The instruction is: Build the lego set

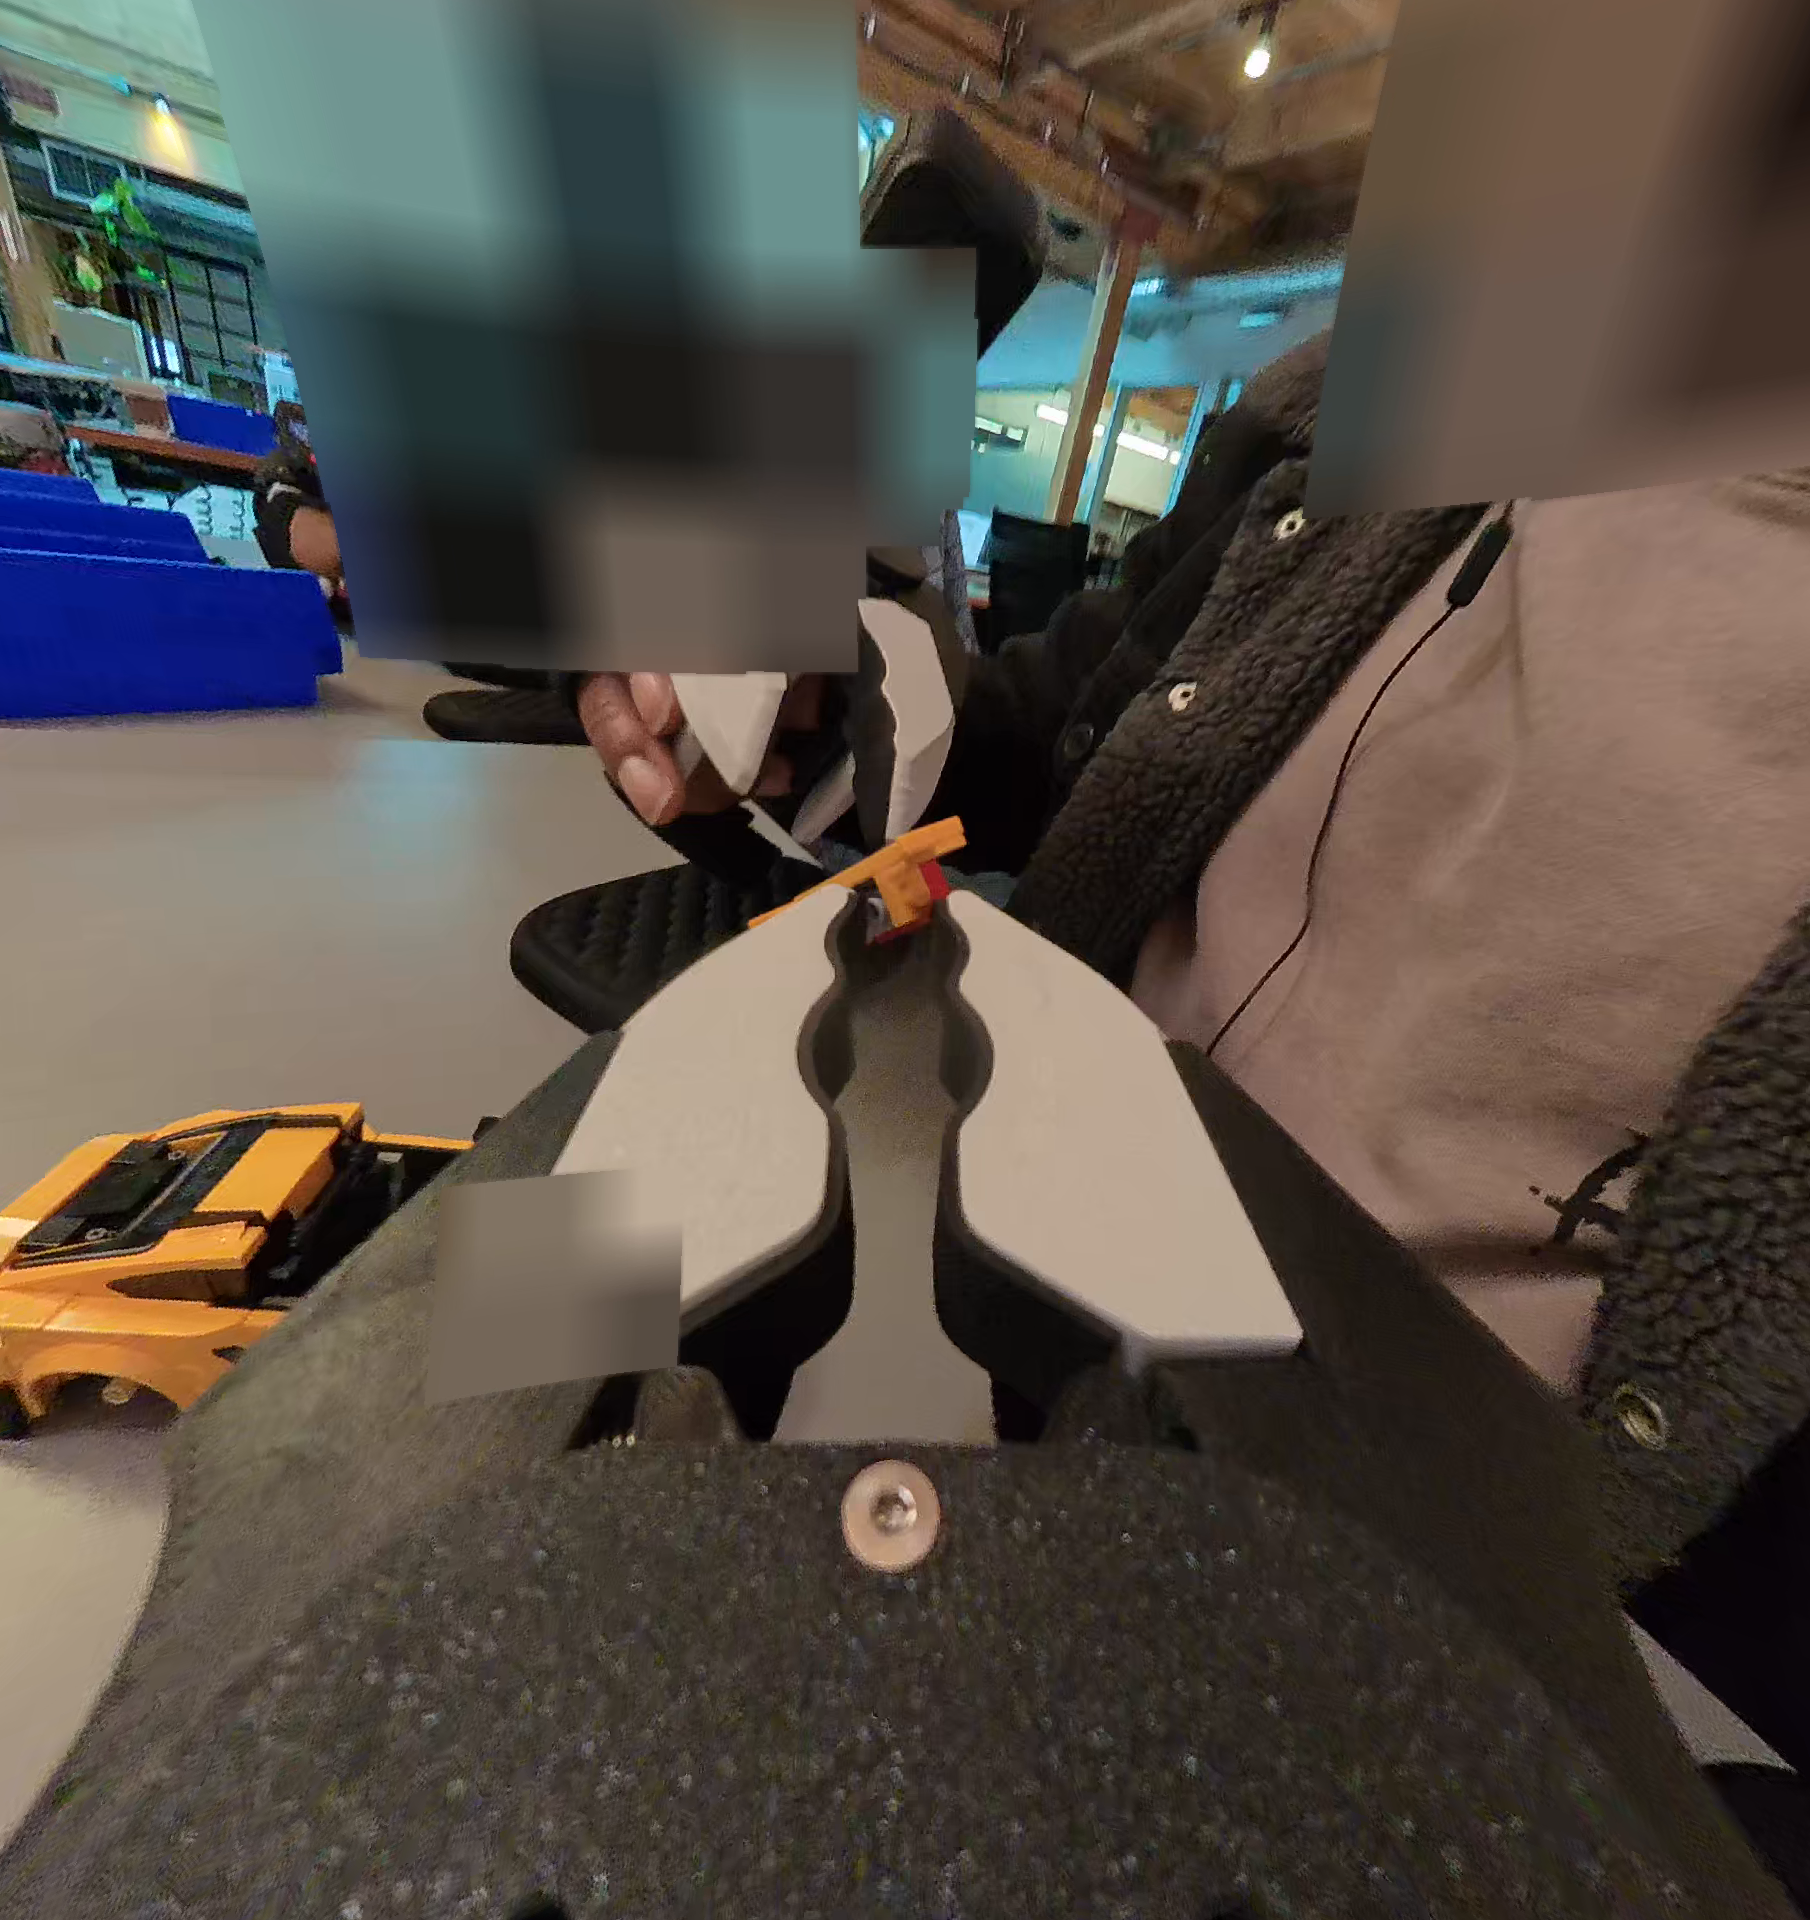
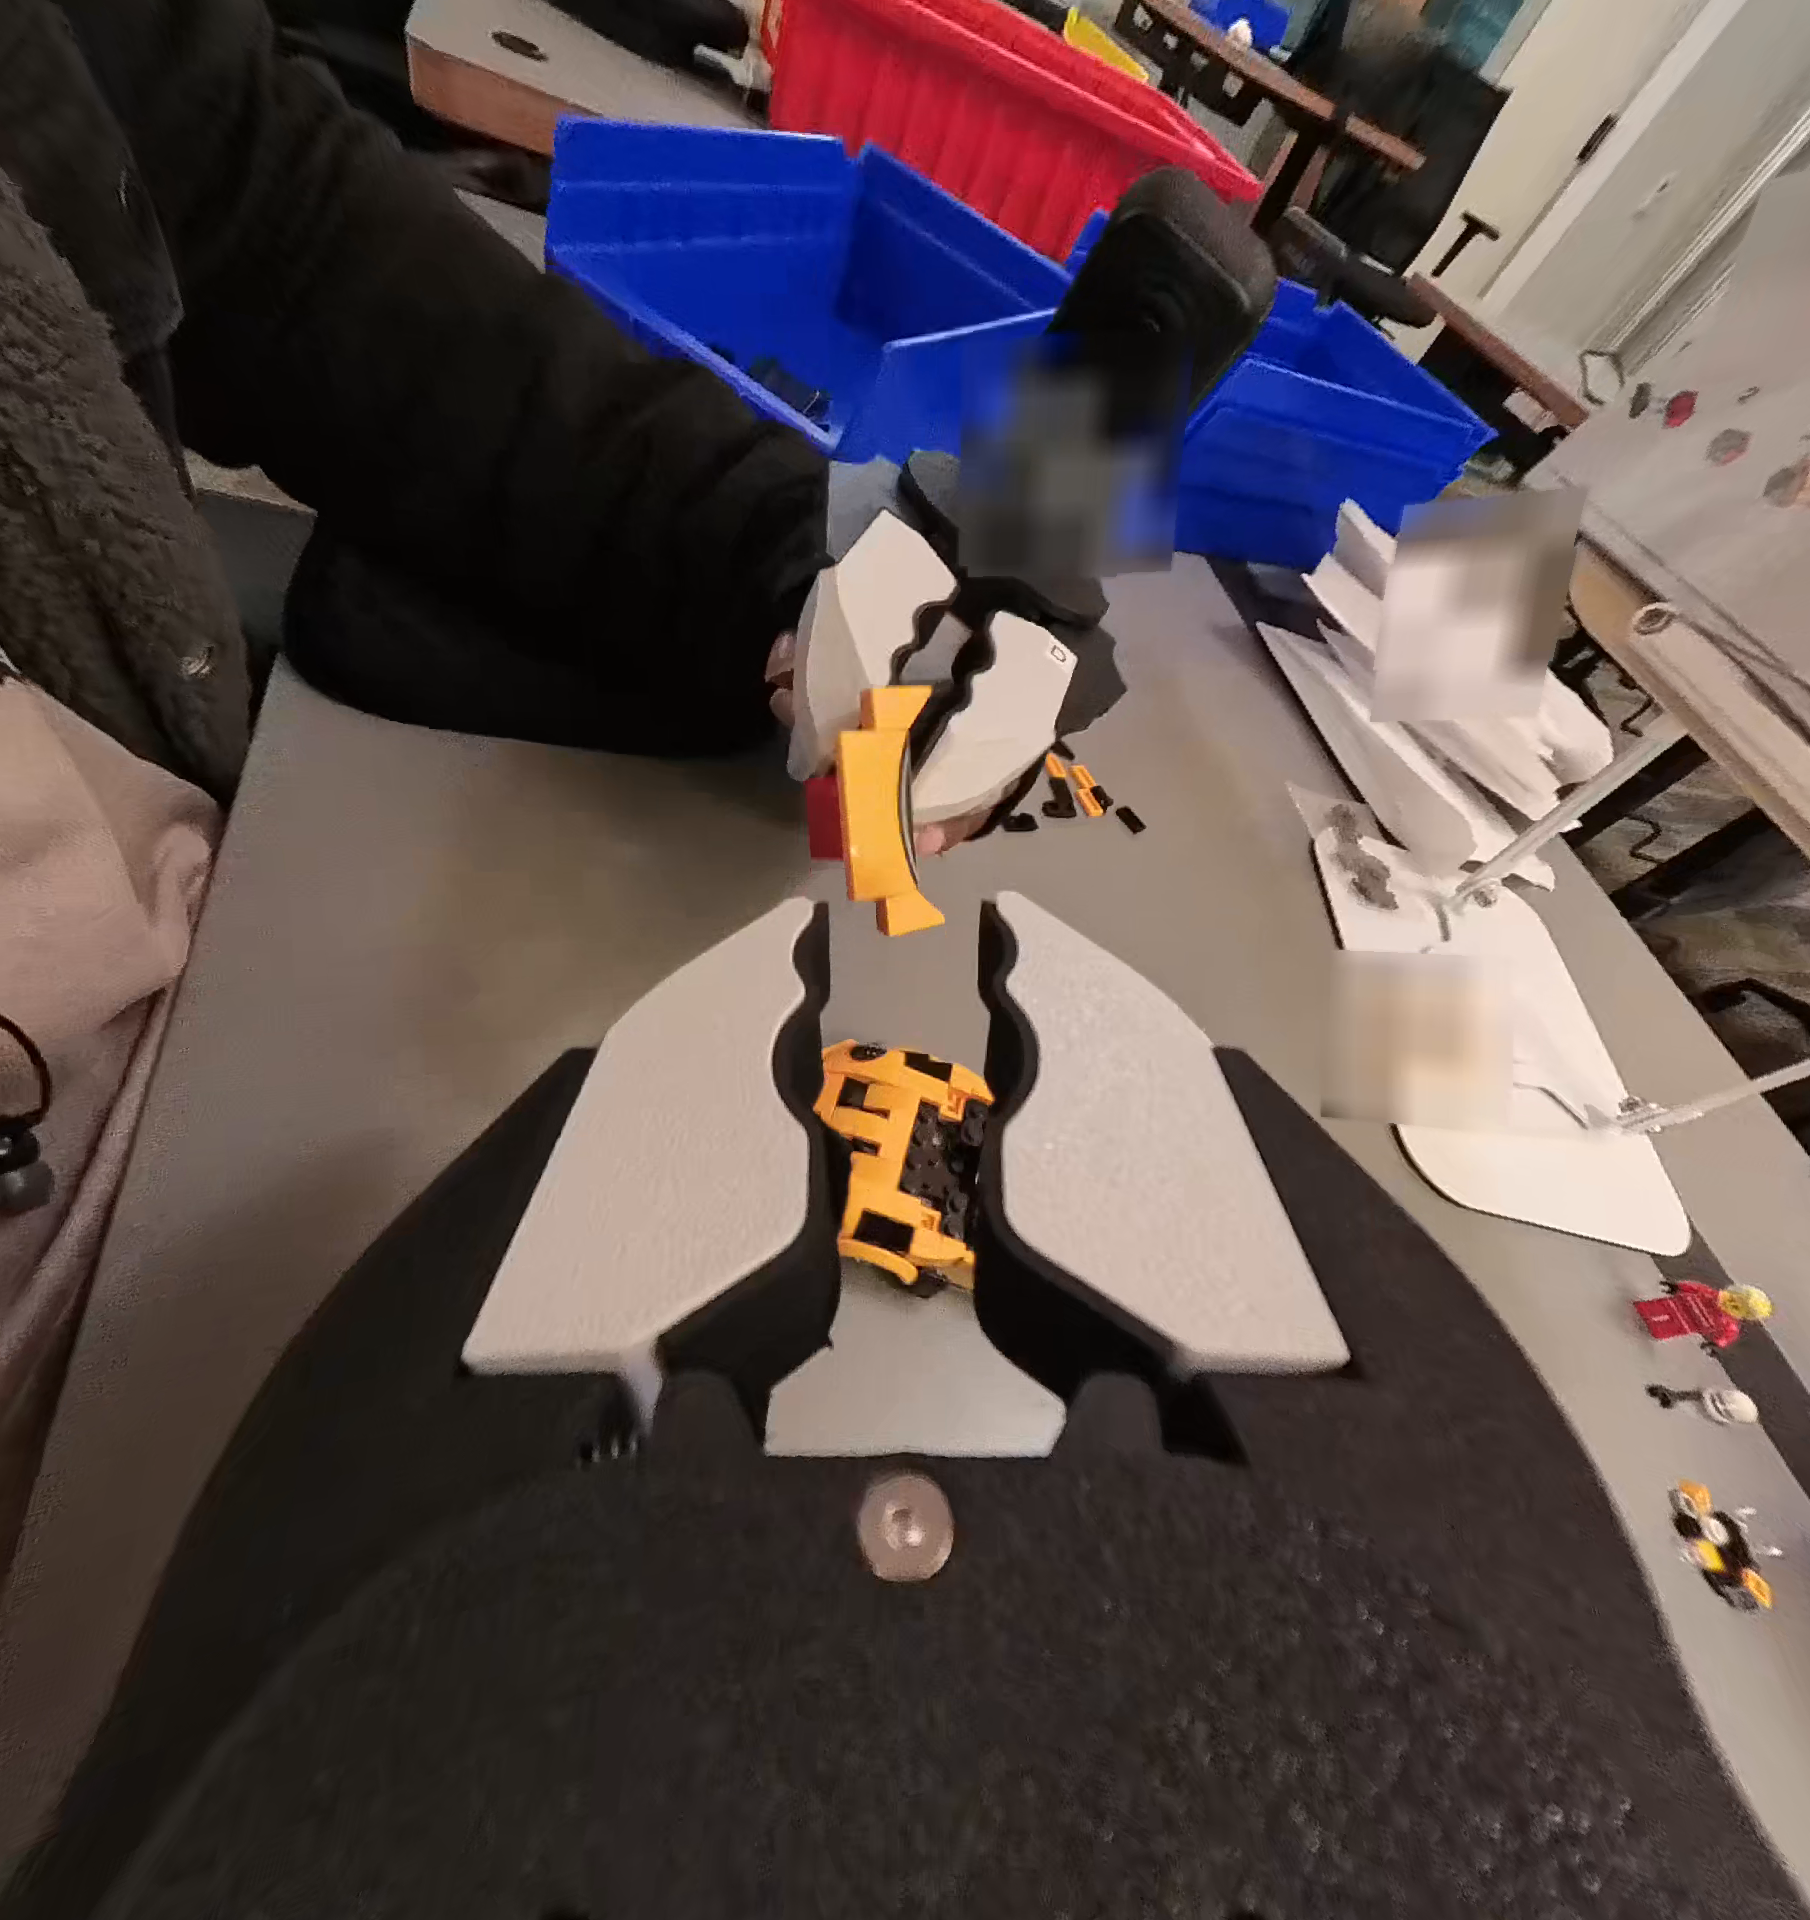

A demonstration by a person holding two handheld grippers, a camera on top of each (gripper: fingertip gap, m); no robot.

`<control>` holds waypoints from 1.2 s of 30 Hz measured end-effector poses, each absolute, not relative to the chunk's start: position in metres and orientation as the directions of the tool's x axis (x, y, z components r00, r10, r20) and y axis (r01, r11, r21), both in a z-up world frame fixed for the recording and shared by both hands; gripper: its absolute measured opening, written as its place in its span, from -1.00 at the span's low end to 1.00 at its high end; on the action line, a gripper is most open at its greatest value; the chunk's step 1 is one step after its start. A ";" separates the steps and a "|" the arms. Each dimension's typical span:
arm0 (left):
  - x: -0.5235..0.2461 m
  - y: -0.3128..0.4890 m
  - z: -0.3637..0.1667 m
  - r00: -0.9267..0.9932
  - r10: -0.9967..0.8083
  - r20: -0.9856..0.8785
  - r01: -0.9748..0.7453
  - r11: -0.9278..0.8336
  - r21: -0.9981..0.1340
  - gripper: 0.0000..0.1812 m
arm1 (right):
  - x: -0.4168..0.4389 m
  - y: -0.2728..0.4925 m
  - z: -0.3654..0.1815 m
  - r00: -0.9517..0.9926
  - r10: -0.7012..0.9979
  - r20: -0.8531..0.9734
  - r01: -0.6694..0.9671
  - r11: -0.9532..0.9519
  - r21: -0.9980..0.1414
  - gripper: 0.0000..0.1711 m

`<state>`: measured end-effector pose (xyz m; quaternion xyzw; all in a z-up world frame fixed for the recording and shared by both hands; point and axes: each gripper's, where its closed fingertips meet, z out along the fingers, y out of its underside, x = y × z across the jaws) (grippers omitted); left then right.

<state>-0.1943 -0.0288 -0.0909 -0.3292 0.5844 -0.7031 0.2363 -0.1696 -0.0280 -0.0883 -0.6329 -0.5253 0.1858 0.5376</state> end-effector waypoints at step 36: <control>-0.178 -0.004 -0.130 -0.374 -0.927 0.033 -0.234 0.060 -0.971 -0.82 | -0.183 0.004 -0.136 0.506 0.853 0.126 0.559 -0.213 -0.801 -0.78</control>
